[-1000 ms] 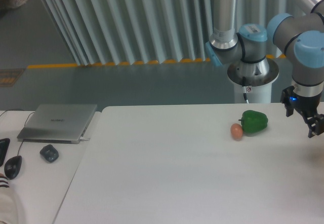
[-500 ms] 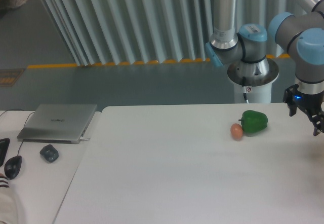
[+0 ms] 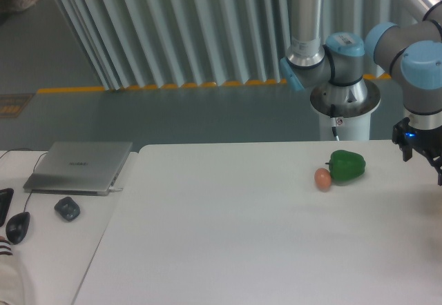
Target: Place the red pepper on the table
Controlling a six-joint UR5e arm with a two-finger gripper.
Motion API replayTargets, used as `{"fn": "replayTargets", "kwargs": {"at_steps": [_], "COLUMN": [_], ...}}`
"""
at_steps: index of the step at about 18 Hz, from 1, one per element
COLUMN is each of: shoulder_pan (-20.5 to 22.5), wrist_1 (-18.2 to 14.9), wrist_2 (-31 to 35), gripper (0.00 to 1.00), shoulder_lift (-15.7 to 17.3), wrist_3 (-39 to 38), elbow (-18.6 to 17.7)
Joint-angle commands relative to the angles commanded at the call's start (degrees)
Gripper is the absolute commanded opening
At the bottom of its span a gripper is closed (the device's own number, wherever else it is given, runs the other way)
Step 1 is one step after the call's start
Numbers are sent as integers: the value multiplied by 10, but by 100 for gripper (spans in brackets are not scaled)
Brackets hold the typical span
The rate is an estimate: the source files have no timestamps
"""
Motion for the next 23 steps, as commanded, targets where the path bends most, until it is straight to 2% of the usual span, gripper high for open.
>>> {"fn": "replayTargets", "kwargs": {"at_steps": [5, 17, 21, 23], "shoulder_pan": [56, 77, 76, 72], "wrist_1": [-1, 4, 61, 79], "wrist_2": [-1, 4, 19, 26], "gripper": [100, 100, 100, 100], "shoulder_lift": [-8, -74, -85, -90], "wrist_3": [-14, -11, -7, -11], "elbow": [5, 34, 37, 39]}}
